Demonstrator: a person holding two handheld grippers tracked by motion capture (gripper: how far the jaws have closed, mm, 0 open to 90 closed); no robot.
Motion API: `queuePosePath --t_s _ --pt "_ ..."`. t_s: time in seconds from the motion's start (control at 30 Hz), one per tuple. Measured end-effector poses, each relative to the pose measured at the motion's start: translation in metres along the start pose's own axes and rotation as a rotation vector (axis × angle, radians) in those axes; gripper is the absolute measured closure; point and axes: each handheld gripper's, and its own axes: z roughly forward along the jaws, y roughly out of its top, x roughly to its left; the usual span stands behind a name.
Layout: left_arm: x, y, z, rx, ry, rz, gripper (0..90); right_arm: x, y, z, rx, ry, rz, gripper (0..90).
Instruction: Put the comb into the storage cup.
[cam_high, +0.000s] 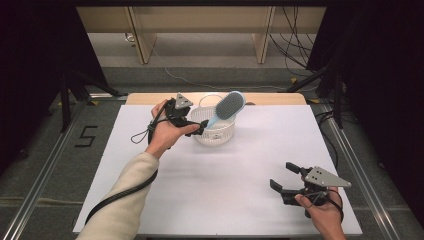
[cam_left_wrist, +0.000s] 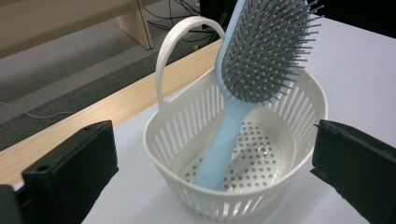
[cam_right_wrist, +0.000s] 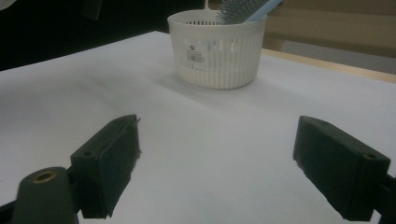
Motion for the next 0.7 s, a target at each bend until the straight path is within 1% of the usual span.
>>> queuePosePath --t_s 0.03,0.13,0.37,0.5,0.7 --pt "0.000 0.000 0.000 0.000 0.000 0.000 0.0 0.000 0.000 0.000 0.000 0.000 0.000 15.4" --pt "0.003 -0.006 -0.009 0.001 0.010 0.003 0.0 0.000 0.000 0.000 0.001 -0.002 0.003 15.4" --pt "0.006 -0.015 -0.021 0.002 0.015 -0.005 0.0 0.000 0.000 0.000 0.000 -0.004 0.003 15.4" --pt "0.007 -0.019 -0.027 0.007 0.008 -0.012 0.0 0.000 0.000 0.000 0.001 -0.005 0.002 15.4" --pt "0.007 -0.026 -0.035 0.011 0.009 -0.016 0.0 0.000 0.000 0.000 -0.002 -0.006 0.005 15.4"
